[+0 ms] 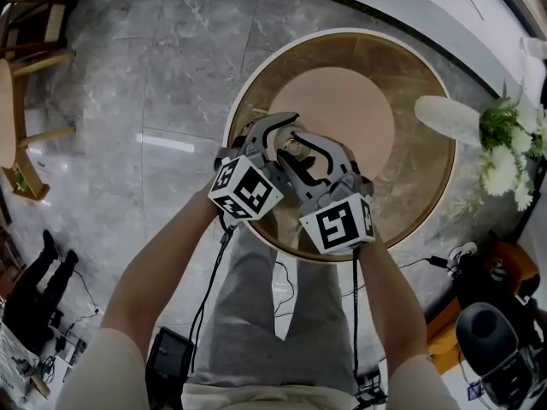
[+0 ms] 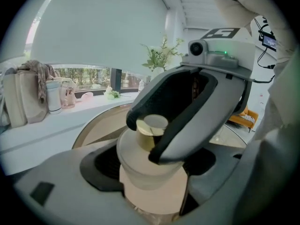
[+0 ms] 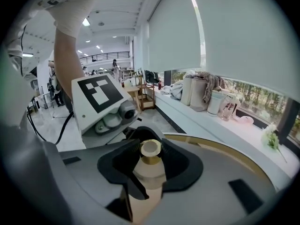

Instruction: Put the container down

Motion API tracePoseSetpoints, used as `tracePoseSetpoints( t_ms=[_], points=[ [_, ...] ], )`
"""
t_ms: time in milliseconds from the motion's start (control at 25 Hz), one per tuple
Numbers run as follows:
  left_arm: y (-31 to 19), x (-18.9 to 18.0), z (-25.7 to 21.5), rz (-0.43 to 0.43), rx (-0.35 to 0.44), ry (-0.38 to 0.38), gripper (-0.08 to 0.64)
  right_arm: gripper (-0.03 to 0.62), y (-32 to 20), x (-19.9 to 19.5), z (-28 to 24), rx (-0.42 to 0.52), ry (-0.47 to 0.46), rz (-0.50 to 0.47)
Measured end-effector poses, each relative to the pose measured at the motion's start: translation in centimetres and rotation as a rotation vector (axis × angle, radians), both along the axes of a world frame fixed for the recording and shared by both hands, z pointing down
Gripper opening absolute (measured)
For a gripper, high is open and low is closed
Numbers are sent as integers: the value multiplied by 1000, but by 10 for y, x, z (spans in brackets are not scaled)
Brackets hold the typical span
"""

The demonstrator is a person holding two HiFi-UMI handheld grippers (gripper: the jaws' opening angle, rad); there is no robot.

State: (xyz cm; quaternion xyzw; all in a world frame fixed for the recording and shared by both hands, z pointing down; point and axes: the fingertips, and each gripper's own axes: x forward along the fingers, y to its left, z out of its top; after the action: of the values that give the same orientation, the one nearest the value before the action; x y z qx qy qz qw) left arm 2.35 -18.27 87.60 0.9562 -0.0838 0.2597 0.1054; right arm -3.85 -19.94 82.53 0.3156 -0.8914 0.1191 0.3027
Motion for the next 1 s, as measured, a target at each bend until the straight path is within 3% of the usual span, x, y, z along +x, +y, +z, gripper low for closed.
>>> tracePoseSetpoints(
  t_ms=[440, 680, 1000],
  points=[
    [-4, -14, 4, -64, -47, 9, 339, 143, -7, 10, 4, 54, -73, 45],
    [-4, -13, -7, -79, -35, 10, 339, 171, -9, 13, 0, 11, -132, 126],
    [-13, -31, -53, -205, -5, 38, 339, 172, -12, 32, -45, 48, -166, 190]
  ],
)
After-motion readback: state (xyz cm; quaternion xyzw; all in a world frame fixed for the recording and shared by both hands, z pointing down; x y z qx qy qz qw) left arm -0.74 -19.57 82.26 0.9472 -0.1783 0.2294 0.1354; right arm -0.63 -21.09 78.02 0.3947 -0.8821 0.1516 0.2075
